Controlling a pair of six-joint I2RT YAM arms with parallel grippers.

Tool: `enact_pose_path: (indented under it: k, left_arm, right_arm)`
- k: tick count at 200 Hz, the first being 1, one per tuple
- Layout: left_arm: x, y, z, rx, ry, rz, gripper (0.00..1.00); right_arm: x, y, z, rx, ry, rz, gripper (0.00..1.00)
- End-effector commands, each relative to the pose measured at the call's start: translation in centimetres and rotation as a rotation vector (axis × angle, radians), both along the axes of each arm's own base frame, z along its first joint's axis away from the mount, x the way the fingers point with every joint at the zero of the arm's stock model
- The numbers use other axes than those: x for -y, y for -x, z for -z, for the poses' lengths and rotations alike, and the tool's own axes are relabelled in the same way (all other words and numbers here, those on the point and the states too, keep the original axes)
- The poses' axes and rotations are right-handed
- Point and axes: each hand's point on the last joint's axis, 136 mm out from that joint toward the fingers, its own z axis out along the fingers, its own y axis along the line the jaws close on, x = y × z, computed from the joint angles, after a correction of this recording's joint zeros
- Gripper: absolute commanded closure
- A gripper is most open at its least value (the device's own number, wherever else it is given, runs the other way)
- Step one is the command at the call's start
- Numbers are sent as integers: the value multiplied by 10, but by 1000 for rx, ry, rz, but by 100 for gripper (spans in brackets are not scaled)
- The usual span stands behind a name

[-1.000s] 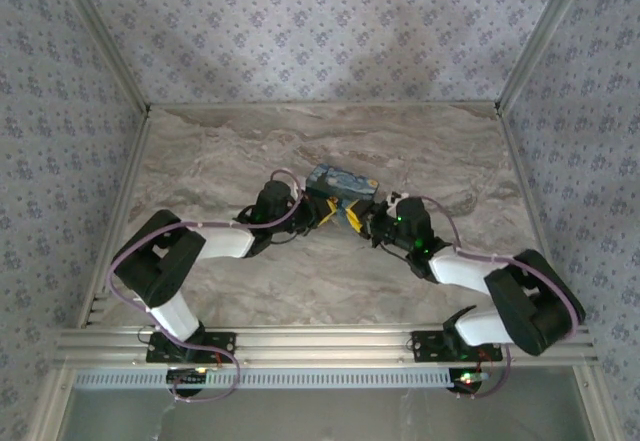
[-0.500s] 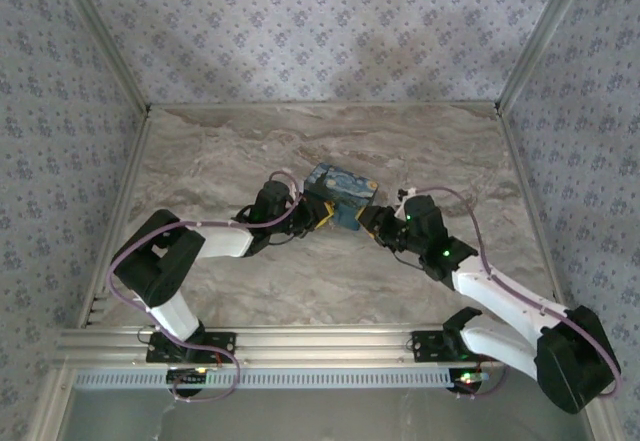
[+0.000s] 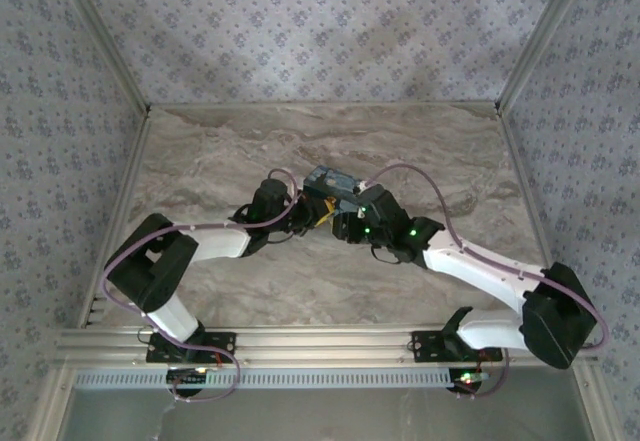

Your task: Unlock the padlock with the key

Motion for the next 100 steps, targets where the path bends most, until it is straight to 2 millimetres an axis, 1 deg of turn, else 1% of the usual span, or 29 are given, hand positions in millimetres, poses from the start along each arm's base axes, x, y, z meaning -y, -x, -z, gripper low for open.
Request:
enact_pose_path:
  k: [1, 59, 100]
  left_arm:
    - [3, 3, -18, 26, 39, 24, 100]
    - [3, 2, -20, 25, 41, 26, 100]
    - [4, 1, -21, 24, 42, 28, 100]
  right_arm:
    - [0, -9, -4, 73, 95, -32, 57]
    - [-9, -17, 0, 93, 152, -75, 56]
    - [-16, -22, 4, 97, 187, -104, 60]
